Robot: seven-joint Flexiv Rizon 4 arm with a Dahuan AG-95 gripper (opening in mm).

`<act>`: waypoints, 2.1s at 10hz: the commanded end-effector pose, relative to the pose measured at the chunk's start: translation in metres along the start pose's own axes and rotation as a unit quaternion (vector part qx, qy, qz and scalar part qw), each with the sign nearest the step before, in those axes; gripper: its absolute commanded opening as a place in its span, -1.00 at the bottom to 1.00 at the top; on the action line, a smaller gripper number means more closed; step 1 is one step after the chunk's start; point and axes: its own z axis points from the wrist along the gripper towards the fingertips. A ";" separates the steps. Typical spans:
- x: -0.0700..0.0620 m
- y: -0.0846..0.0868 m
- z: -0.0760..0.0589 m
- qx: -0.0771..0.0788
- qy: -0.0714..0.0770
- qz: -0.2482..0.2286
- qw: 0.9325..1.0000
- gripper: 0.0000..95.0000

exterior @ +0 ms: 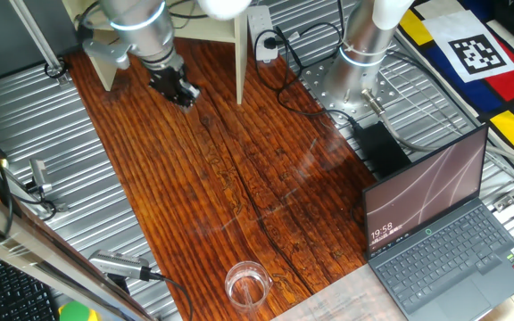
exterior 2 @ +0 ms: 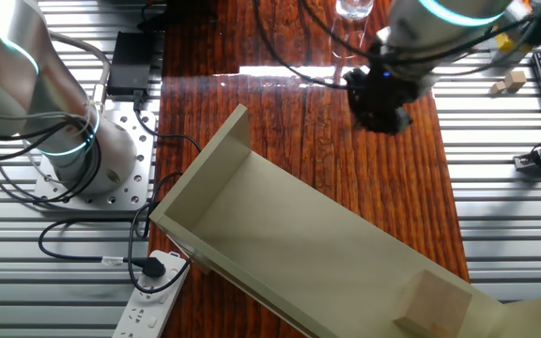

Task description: Take the object down from the shelf

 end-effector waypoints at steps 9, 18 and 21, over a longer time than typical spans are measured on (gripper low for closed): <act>0.034 -0.083 -0.059 0.086 0.127 -0.144 0.978 -1.00; 0.012 -0.078 -0.066 0.116 0.126 -0.140 0.975 -1.00; 0.012 -0.078 -0.066 0.132 0.121 -0.154 0.972 -1.00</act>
